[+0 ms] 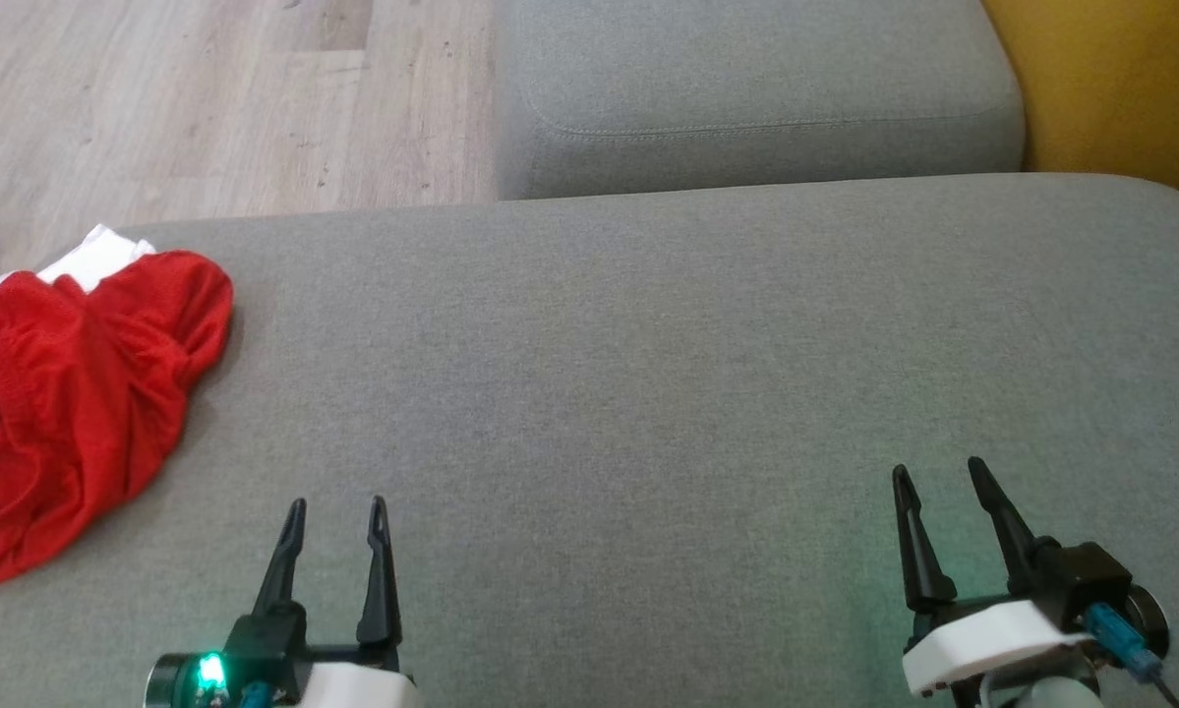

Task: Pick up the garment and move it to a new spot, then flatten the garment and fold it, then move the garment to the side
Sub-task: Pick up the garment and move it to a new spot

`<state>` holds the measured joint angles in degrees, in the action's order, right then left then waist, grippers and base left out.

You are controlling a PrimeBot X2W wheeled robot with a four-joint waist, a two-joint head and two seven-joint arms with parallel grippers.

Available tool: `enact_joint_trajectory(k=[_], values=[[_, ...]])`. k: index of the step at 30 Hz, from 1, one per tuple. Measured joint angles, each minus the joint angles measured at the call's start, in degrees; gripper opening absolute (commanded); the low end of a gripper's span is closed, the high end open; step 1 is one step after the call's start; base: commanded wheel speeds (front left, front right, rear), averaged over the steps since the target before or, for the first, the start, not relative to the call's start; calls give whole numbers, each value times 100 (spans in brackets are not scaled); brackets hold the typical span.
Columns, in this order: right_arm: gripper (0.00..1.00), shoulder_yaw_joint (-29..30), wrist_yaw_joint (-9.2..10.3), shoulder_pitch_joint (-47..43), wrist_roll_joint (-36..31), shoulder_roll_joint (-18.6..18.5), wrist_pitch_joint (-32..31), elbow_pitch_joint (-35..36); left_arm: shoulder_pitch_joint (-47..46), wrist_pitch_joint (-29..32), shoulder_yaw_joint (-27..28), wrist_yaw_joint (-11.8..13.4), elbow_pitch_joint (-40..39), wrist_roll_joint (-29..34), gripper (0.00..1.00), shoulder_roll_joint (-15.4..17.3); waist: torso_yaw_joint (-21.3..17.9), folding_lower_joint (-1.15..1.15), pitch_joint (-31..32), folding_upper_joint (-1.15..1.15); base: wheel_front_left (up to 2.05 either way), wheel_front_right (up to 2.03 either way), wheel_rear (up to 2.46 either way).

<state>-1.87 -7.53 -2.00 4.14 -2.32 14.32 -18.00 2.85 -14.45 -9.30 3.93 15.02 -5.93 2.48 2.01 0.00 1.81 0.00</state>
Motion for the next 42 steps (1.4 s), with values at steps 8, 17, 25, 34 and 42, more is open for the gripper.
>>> enact_joint_trajectory(k=[8,17,25,34,42], values=[[100,90,0,-160,26,0,4,-21,-19,0,-11,-37,82,-7,100,0,471,0,-7,0,0,0,0],[100,87,0,-147,23,0,4,-1,-29,0,183,-29,140,-8,100,3,1378,0,-100,0,0,0,0],[100,77,0,-86,-21,0,4,12,-12,0,364,214,5,-75,100,19,2391,0,-256,0,0,0,0],[100,170,0,47,-465,0,4,56,-22,0,506,466,-276,-94,100,15,2861,1,-753,0,0,0,0],[100,229,0,336,-770,-391,4,249,-1274,-1,899,430,-583,49,100,14,2742,1,-1436,0,0,0,0]])
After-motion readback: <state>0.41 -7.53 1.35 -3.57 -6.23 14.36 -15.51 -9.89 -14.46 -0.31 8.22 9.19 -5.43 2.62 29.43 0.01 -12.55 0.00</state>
